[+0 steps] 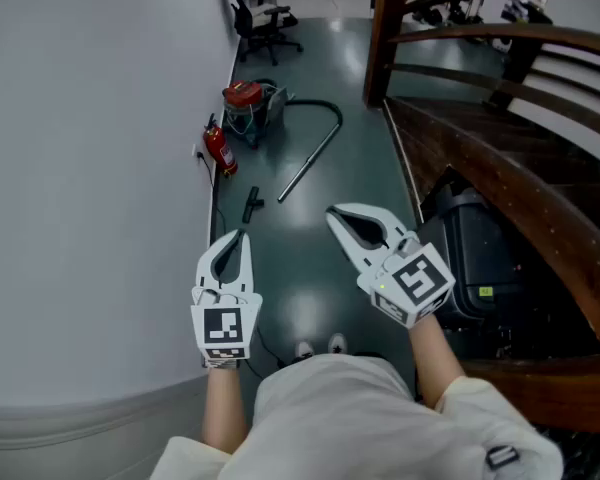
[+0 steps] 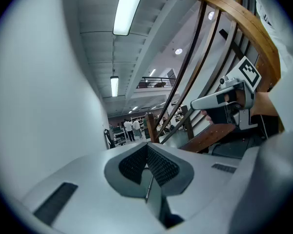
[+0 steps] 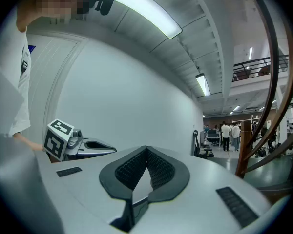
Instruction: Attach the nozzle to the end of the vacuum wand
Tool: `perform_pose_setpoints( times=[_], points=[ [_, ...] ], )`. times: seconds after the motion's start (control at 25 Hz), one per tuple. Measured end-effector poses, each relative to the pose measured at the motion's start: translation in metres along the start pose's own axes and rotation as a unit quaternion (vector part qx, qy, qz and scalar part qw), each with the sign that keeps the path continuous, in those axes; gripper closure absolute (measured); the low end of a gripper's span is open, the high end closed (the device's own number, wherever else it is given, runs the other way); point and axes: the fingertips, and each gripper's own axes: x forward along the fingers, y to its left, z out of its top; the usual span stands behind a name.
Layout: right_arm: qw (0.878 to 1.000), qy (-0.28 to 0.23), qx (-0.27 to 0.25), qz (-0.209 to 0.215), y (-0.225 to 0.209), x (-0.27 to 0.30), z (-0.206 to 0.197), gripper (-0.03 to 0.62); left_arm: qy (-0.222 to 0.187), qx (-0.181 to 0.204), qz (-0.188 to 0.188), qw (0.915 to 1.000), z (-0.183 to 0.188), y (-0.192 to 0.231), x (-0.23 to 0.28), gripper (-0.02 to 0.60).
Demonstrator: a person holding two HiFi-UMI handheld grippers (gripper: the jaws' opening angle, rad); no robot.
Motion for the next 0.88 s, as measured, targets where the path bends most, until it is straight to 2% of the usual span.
perform_pose_setpoints(
  times=[0.16,0.4,0.88],
  points=[
    [1.000,-0.008,-0.009,0.002,-0.006,0.000,0.000,0.568,-0.002,-0.001,0.003,1.0000,0.000,-0.002,0.008,0.583],
    [1.000,-0.019,0.022,0.004,-0.015,-0.003,0.005,0.568,-0.006,0.002,-0.002,1.0000,0.006,-0.005,0.014,0.583],
    [0.999,-0.019,0.023,-0.012,-0.018,-0.002,-0.003,0.568,-0.012,0.008,-0.007,0.9999,0.013,-0.011,0.016,0.583]
  ],
)
